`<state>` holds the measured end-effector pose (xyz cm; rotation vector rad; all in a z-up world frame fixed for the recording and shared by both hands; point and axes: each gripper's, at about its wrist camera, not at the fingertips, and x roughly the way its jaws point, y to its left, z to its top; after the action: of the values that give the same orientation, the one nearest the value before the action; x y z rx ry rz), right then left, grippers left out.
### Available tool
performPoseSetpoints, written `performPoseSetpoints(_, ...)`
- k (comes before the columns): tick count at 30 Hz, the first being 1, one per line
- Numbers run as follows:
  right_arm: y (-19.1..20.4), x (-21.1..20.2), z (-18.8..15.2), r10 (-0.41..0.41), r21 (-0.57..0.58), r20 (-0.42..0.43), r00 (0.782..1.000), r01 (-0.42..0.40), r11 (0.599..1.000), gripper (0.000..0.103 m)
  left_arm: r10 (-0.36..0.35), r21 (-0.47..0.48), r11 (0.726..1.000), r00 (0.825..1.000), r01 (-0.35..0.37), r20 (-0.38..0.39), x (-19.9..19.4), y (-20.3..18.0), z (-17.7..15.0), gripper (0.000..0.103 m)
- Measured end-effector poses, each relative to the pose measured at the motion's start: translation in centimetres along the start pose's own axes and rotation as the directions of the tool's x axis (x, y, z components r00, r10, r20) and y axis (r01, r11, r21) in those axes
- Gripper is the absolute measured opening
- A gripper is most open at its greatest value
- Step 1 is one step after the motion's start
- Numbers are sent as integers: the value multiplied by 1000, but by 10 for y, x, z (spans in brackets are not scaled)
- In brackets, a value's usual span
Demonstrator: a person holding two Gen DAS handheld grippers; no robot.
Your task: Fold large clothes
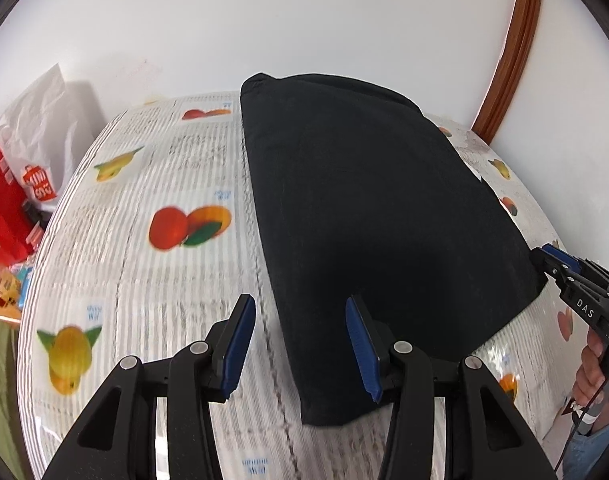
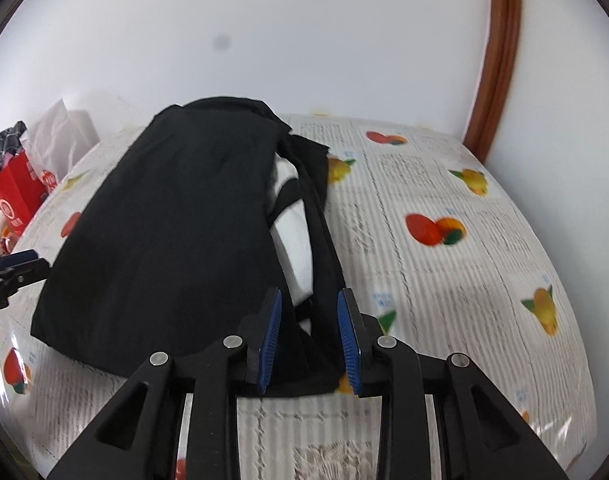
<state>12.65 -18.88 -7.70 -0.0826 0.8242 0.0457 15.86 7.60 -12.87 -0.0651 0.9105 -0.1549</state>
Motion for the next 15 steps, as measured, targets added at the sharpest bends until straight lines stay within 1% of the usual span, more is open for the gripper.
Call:
performPoseSetpoints(2, -2, -5, -5, -7, 7, -3, 1000, 7, 1000, 29, 5, -8, 1000, 1000, -5, 9, -6, 0, -7, 45)
performPoseSetpoints(6, -4, -15, -13, -50, 21, -29, 998, 50, 998, 29, -9, -40, 999, 1000, 9, 16, -17, 1, -18, 46)
performPoseSetpoints(9, -6, -25, -14, -17, 73, -44, 999, 20, 997, 29, 0, -33, 999, 999, 1, 33, -31, -5, -26, 48)
performPoseSetpoints(11, -7, -37, -14, 5, 107, -51, 999, 1, 994, 31, 3, -32, 999, 999, -2, 53, -44, -8, -31, 53)
performPoseSetpoints(14, -6, -59, -14, 14, 138, -39, 999, -8, 990, 37, 6, -30, 1000, 996, -3, 87, -66, -13, -35, 57)
performPoseSetpoints(15, -5, -66, -13, 13, 143, -32, 999, -8, 990, 41, 10, -29, 1000, 995, -7, 101, -73, -16, -36, 59)
